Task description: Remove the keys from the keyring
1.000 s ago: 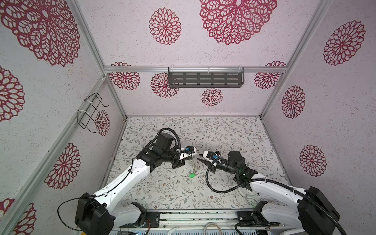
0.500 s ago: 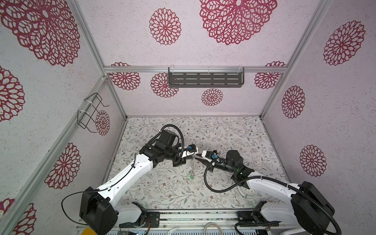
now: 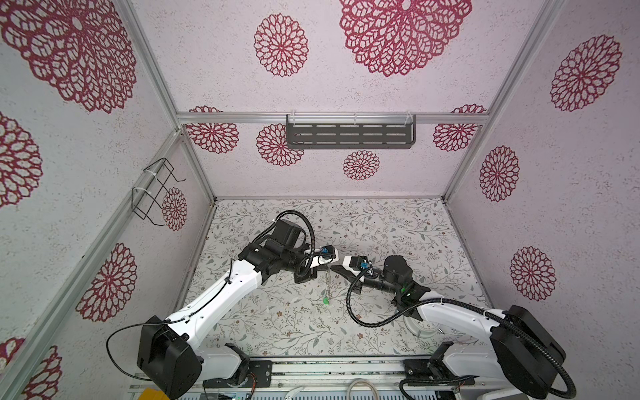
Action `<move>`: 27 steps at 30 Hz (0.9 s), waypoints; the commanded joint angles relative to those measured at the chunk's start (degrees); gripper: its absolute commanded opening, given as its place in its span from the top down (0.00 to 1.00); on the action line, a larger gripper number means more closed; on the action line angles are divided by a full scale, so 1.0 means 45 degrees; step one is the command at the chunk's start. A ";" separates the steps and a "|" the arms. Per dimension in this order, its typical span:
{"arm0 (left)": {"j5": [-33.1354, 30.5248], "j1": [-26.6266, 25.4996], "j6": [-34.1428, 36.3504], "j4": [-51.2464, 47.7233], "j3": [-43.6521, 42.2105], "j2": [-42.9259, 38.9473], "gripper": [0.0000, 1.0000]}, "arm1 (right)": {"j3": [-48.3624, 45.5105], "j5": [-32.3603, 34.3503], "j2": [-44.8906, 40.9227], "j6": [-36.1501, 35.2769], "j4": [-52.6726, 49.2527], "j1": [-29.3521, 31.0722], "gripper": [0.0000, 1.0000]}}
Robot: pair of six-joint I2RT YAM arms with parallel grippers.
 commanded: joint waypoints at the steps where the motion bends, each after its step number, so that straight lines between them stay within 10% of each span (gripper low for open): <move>1: 0.0208 -0.0085 -0.0129 -0.0129 0.0270 0.0098 0.92 | 0.0189 -0.0091 -0.0052 0.0265 0.0973 0.0022 1.00; 7: 0.1742 0.1434 -0.2396 0.2388 -0.1038 -0.0945 0.72 | -0.0713 0.0583 0.0243 0.1631 0.3696 0.0004 1.00; 27: 0.2437 0.1298 -0.3815 0.4500 -0.2281 -0.1226 0.75 | -0.0785 0.0664 0.0940 0.2651 0.5301 0.0092 1.00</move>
